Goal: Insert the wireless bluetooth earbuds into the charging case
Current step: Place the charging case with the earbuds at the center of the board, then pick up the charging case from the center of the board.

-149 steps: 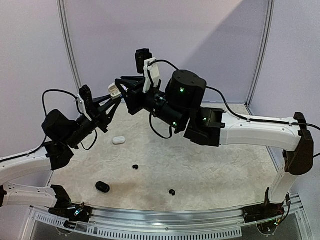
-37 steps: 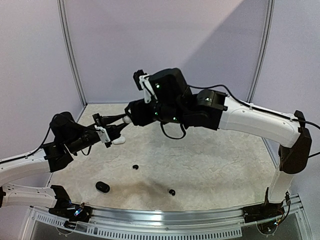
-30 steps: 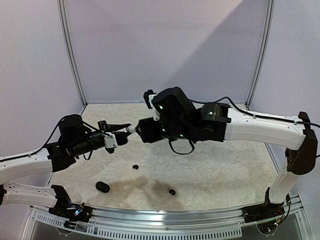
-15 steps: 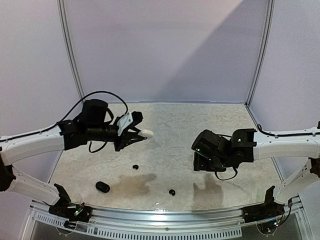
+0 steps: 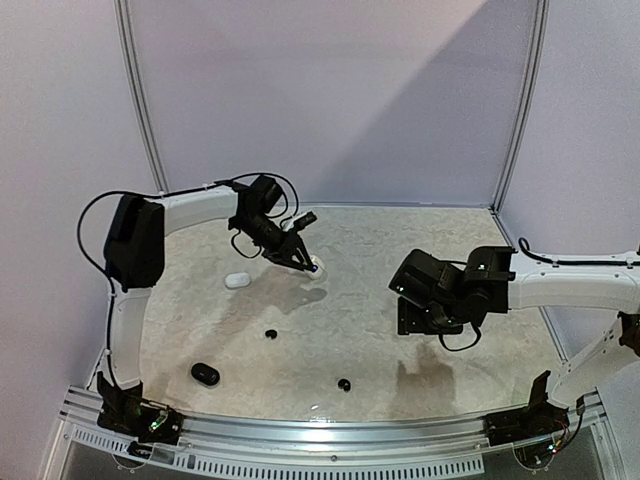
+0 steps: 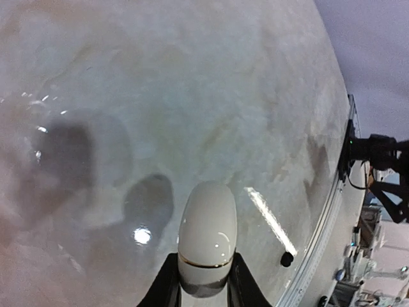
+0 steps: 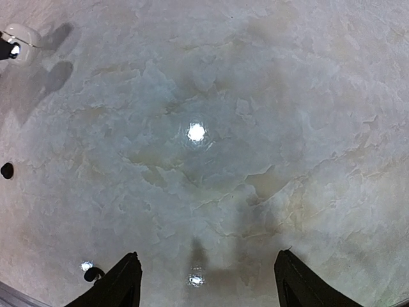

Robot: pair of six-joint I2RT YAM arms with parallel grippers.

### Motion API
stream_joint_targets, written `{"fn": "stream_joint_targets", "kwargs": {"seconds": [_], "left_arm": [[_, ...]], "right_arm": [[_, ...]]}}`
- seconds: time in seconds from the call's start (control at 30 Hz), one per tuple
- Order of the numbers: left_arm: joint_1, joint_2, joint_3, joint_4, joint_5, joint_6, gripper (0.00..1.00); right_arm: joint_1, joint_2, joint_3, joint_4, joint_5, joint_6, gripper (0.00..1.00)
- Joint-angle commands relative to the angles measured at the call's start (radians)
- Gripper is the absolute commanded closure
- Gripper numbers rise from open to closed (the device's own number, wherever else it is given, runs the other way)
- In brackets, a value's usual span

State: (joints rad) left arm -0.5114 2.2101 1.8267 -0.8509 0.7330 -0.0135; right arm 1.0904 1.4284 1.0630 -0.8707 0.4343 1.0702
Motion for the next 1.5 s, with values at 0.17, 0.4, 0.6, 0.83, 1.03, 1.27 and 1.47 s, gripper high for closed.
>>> {"fn": "stream_joint_targets", "kwargs": {"seconds": [0.17, 0.4, 0.6, 0.83, 1.03, 1.27, 1.47], "left_arm": [[0.088, 0.164, 0.03, 0.168, 0.02, -0.363, 0.77], [0.109, 0.099, -0.086, 0.225, -0.018, -0.434, 0.16], [0.11, -0.124, -0.158, 0.152, -0.17, -0.354, 0.01], [0.077, -0.427, -0.215, -0.177, -0.09, 0.297, 0.01], [0.073, -0.604, -0.404, -0.888, -0.327, 1.397, 0.02], [0.068, -0.854, -0.855, -0.542, -0.643, 1.534, 0.01], [0.067, -0.867, -1.024, -0.289, -0.629, 1.513, 0.01]], "right_arm": [[-0.008, 0.046, 0.1, -0.064, 0.0, -0.065, 0.27], [-0.013, 0.158, 0.23, -0.091, -0.007, -0.13, 0.26], [-0.044, 0.199, 0.323, -0.053, -0.002, -0.23, 0.26], [-0.122, 0.193, 0.352, 0.103, -0.036, -0.393, 0.25], [-0.135, 0.253, 0.445, 0.147, -0.056, -0.534, 0.13], [-0.135, 0.338, 0.534, 0.146, -0.07, -0.584, 0.01], [-0.135, 0.335, 0.518, 0.129, -0.087, -0.545, 0.01]]}}
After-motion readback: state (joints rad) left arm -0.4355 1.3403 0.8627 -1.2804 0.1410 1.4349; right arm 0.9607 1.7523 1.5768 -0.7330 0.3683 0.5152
